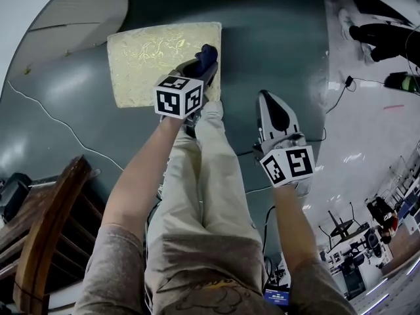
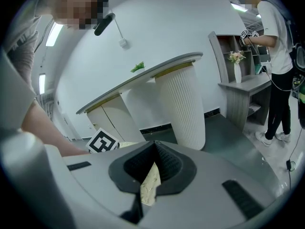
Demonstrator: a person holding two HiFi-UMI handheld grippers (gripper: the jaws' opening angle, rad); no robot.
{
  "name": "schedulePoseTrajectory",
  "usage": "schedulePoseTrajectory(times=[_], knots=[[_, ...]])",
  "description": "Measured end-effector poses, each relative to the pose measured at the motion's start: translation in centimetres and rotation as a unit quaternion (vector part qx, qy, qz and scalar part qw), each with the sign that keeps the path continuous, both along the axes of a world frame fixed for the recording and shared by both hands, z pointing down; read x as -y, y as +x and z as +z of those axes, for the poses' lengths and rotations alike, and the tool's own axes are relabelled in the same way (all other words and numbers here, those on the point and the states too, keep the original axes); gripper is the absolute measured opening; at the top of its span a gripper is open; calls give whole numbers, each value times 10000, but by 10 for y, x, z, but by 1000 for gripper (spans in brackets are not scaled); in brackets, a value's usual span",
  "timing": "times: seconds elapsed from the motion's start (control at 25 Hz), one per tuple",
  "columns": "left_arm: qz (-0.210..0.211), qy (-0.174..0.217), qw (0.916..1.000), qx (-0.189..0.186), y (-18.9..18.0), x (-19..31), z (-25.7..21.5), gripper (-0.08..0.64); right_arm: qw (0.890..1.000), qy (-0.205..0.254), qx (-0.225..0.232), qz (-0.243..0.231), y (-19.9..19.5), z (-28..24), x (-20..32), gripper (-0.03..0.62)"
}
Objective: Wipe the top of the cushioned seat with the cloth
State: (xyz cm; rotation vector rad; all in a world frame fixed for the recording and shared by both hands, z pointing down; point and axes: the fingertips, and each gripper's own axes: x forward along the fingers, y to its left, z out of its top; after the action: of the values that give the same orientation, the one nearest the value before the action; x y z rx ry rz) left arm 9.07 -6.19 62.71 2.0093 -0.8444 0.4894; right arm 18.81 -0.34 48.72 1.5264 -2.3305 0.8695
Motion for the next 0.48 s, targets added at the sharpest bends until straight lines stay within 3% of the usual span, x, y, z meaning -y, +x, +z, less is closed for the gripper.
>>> schedulePoseTrajectory(times=[0.28,0.48], knots=[[98,37,9998,-139,15,-3,-16,98,10000,55,-33,62,6,-9,-4,6],[120,117,9998,-140,3,-9,-28,98,10000,35,-51,70,-1,-14,-8,6]])
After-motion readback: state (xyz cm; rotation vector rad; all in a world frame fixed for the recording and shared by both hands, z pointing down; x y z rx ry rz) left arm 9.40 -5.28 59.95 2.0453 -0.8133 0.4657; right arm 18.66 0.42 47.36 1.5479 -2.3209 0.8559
